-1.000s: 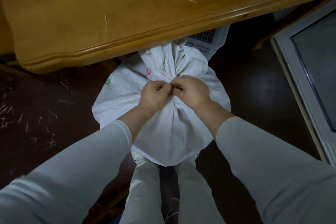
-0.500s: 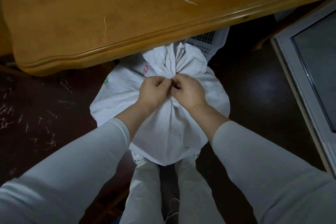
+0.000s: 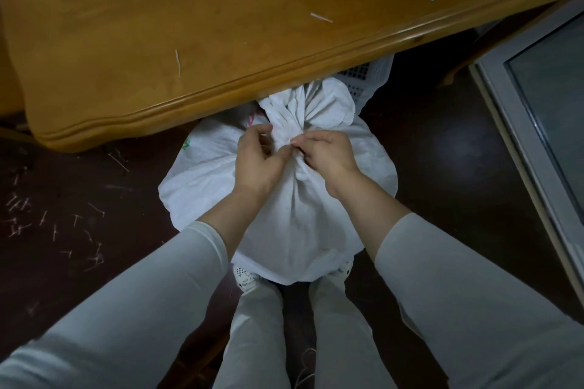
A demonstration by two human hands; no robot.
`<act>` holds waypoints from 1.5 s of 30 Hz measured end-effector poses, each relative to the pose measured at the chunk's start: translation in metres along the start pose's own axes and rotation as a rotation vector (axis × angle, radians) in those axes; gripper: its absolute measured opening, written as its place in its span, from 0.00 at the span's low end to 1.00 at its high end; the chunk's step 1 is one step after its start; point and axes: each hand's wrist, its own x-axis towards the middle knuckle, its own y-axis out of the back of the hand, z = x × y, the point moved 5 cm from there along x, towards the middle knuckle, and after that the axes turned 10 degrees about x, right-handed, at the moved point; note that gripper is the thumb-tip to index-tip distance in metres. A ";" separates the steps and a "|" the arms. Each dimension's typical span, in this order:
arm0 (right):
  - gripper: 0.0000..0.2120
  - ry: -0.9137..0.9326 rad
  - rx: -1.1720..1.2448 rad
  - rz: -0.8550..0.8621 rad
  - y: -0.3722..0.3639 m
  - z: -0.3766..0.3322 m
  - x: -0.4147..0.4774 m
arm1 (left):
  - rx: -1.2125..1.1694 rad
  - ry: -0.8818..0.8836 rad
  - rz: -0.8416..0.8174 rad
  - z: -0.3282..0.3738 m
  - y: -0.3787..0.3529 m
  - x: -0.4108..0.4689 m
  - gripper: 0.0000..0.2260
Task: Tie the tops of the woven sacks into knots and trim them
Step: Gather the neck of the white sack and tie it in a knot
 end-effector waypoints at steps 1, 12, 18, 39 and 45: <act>0.05 -0.031 0.005 -0.002 -0.001 -0.002 0.001 | 0.026 0.022 -0.022 -0.003 -0.003 0.003 0.23; 0.08 0.031 -0.725 -0.056 0.014 -0.035 0.019 | -0.151 0.128 -0.234 0.001 -0.027 0.012 0.07; 0.11 -0.015 -1.057 -0.199 0.008 -0.038 0.015 | -0.104 0.147 -0.238 0.001 -0.038 0.016 0.09; 0.14 0.099 -0.532 -0.075 0.027 -0.017 0.002 | -0.282 0.195 -0.159 -0.002 -0.062 0.007 0.04; 0.11 0.092 -0.473 -0.110 0.030 -0.012 0.000 | -0.281 0.194 -0.174 -0.005 -0.061 0.005 0.06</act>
